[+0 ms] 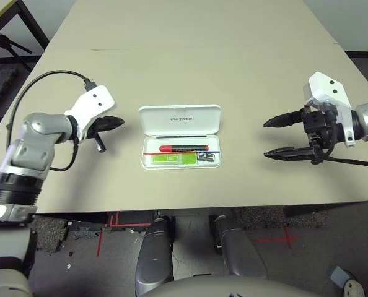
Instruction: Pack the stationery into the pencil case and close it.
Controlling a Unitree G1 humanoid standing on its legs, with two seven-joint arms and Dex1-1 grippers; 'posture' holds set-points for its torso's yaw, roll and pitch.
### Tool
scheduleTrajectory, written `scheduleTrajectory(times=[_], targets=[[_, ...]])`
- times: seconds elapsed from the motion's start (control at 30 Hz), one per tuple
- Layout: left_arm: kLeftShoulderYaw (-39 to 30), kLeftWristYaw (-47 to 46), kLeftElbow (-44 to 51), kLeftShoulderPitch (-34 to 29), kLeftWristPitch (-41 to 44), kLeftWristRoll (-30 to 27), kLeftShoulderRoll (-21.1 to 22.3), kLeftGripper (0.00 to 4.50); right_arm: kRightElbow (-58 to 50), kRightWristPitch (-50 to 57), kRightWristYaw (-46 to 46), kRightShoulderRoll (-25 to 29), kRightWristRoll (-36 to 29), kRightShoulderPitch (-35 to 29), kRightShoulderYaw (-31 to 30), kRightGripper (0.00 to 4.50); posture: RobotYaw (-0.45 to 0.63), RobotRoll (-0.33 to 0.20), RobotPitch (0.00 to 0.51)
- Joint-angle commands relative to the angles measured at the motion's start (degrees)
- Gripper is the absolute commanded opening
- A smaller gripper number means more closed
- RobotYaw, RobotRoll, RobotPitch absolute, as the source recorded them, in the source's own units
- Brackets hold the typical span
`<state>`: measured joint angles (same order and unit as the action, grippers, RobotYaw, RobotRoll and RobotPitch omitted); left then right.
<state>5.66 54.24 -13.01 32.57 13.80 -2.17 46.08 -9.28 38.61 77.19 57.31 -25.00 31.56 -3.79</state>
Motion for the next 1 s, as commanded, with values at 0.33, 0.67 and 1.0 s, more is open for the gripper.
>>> scheduleTrajectory(times=[0.33, 0.67, 1.0], targets=[[-0.3, 3.9, 1.9, 1.6, -0.2, -4.0, -5.6, 0.03, -2.2, 0.3, -0.5, 0.1, -0.3, -1.4, -0.6, 4.50, -0.11, 0.000, 0.183], [-0.7, 11.1, 10.0, -2.1, 2.3, -9.4, -3.3, 0.03, -1.4, -0.5, -0.8, -0.3, 0.7, -1.2, -1.5, 4.50, -0.10, 0.000, 0.181], [3.5, 13.6, 18.1, -7.1, 5.7, -9.0, -1.9, 0.03, -0.4, -1.7, -1.1, -1.1, 1.9, -0.7, -2.8, 4.50, -0.10, 0.000, 0.177]])
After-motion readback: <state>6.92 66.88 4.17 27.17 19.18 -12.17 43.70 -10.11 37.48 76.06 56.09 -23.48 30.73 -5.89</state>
